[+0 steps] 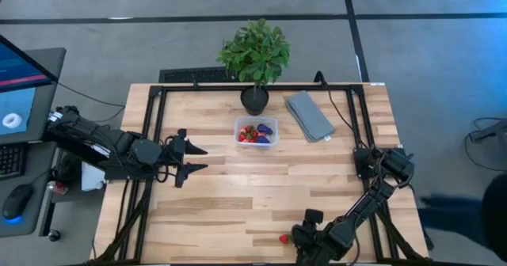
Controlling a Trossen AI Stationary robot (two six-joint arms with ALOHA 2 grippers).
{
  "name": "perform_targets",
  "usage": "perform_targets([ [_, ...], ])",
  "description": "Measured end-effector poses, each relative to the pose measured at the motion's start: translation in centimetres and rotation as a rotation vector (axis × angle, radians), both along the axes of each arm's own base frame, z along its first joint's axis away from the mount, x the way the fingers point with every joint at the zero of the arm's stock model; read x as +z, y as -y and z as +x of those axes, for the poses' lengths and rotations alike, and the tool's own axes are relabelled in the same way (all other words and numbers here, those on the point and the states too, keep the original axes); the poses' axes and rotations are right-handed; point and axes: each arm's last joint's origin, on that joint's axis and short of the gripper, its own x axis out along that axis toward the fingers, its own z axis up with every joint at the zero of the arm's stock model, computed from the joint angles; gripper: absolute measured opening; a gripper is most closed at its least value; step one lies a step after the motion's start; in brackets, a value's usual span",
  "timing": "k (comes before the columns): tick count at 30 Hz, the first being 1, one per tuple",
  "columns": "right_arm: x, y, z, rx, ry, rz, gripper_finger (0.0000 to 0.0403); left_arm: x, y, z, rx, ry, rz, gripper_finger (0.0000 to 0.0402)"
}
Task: Pick and placing Produce into tupperware
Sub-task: Put the cherry into the transparent bin
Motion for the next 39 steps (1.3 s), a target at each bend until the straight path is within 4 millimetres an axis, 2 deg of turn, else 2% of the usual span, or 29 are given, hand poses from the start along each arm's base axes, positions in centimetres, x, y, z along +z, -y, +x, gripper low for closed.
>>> perform_targets([
  [10, -0.7, 0.4, -0.2, -0.017, -0.038, 0.042, 0.0244, -0.1, 0.0, 0.0, 0.003, -0.012, -0.002, 0.0210],
  [35, -0.7, 0.9, 1.0, -0.014, -0.007, 0.060, 0.0244, -0.2, 0.0, -0.1, 0.006, -0.017, -0.006, 0.0210],
  [39, -0.7, 0.9, 1.0, -0.015, -0.014, 0.061, 0.0234, -0.3, -0.1, -0.1, 0.009, -0.031, 0.000, 0.0210],
])
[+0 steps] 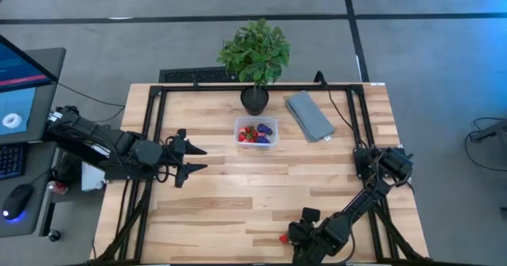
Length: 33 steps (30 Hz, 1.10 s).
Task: Pick and placing Produce into tupperware
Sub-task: Put the cherry into the transparent bin
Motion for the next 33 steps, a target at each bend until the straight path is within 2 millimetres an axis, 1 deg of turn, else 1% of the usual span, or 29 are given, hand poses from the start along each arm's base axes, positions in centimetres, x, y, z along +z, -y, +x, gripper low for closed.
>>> perform_targets([
  [10, -0.02, 0.03, -0.04, 0.001, -0.007, 0.000, 0.0184, -0.06, -0.01, -0.03, 0.000, -0.006, 0.003, 0.0210],
  [19, -0.03, 0.00, -0.05, -0.021, -0.010, 0.013, 0.0152, -0.22, -0.03, -0.09, 0.000, -0.023, 0.010, 0.0210],
  [24, -0.03, 0.00, -0.05, -0.032, -0.011, 0.016, 0.0147, -0.22, -0.04, -0.09, 0.000, -0.023, 0.010, 0.0210],
  [30, -0.03, 0.02, -0.07, -0.033, -0.013, 0.015, 0.0157, -0.21, -0.04, -0.09, 0.000, -0.023, 0.010, 0.0210],
  [33, -0.03, 0.02, -0.07, -0.033, -0.013, 0.014, 0.0155, -0.21, -0.04, -0.09, 0.000, -0.023, 0.010, 0.0210],
])
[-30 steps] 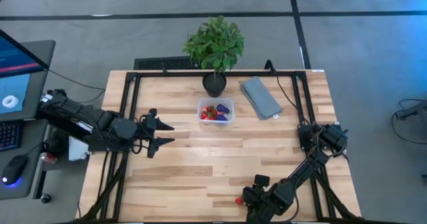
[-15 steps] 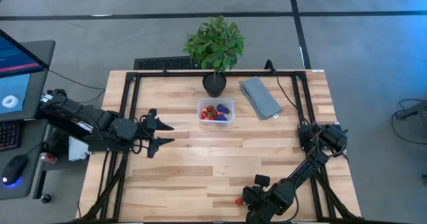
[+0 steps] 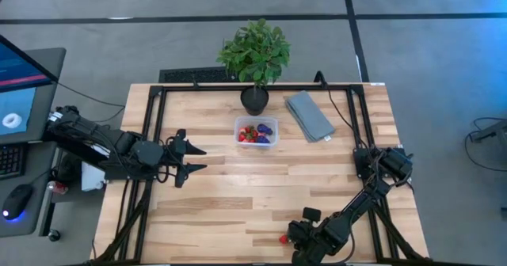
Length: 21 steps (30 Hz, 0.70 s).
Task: Pick and placing Produce into tupperware
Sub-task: Put the cherry into the transparent bin
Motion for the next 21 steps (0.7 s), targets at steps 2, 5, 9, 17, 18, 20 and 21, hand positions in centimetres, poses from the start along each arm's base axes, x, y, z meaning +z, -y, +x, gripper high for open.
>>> perform_targets([
  [2, 0.01, 0.00, 0.00, 0.000, -0.001, -0.001, 0.0150, 0.00, 0.00, 0.00, 0.000, 0.000, 0.000, 0.0210],
  [5, 0.00, 0.05, -0.06, -0.005, -0.007, -0.005, 0.0145, 0.00, 0.00, 0.00, 0.000, 0.000, 0.000, 0.0210],
  [9, -0.04, 0.18, -0.17, -0.031, -0.019, -0.010, 0.0149, 0.00, 0.00, 0.00, 0.000, 0.000, 0.000, 0.0210],
  [17, -0.06, 0.26, -0.24, -0.054, -0.026, -0.010, 0.0151, 0.01, 0.00, 0.01, 0.001, 0.001, 0.000, 0.0210],
  [18, -0.06, 0.29, -0.27, -0.058, -0.029, -0.013, 0.0148, 0.01, 0.00, 0.00, 0.001, 0.001, 0.000, 0.0210],
  [20, -0.04, 0.39, -0.35, -0.072, -0.036, -0.019, 0.0144, 0.01, 0.00, 0.01, 0.001, 0.001, 0.000, 0.0210],
  [21, -0.05, 0.46, -0.40, -0.078, -0.039, -0.025, 0.0143, 0.01, 0.00, 0.00, 0.001, 0.001, 0.000, 0.0210],
])
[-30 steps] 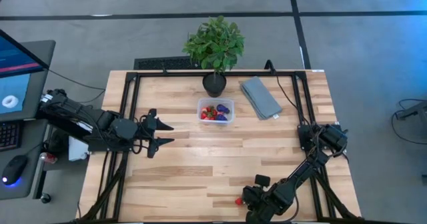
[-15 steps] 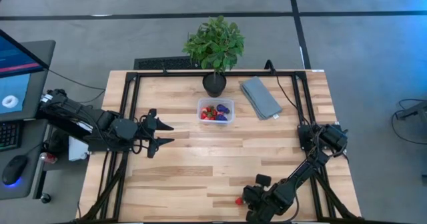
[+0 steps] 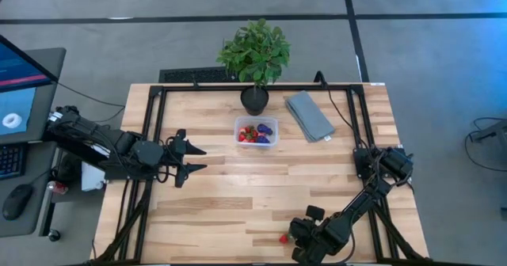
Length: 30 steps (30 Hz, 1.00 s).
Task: Pick and placing Produce into tupperware
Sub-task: Put the cherry into the transparent bin
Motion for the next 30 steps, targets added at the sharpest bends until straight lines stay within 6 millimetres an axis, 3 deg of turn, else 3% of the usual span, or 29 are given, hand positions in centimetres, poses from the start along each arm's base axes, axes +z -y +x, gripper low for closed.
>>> perform_targets([
  [9, 0.0, 0.7, -0.6, -0.073, -0.038, -0.054, 0.0160, 0.0, 0.0, 0.0, 0.000, 0.000, 0.000, 0.0210],
  [17, 0.0, 0.8, -0.7, -0.093, -0.043, -0.066, 0.0141, 0.0, 0.0, 0.0, 0.000, 0.000, 0.000, 0.0210],
  [25, 0.0, 1.0, -0.8, -0.136, -0.043, -0.080, 0.0159, 0.0, 0.0, 0.0, 0.000, 0.000, 0.000, 0.0210],
  [30, 0.0, 1.1, -0.8, -0.140, -0.041, -0.086, 0.0146, 0.0, 0.0, 0.0, 0.000, 0.001, 0.000, 0.0210],
])
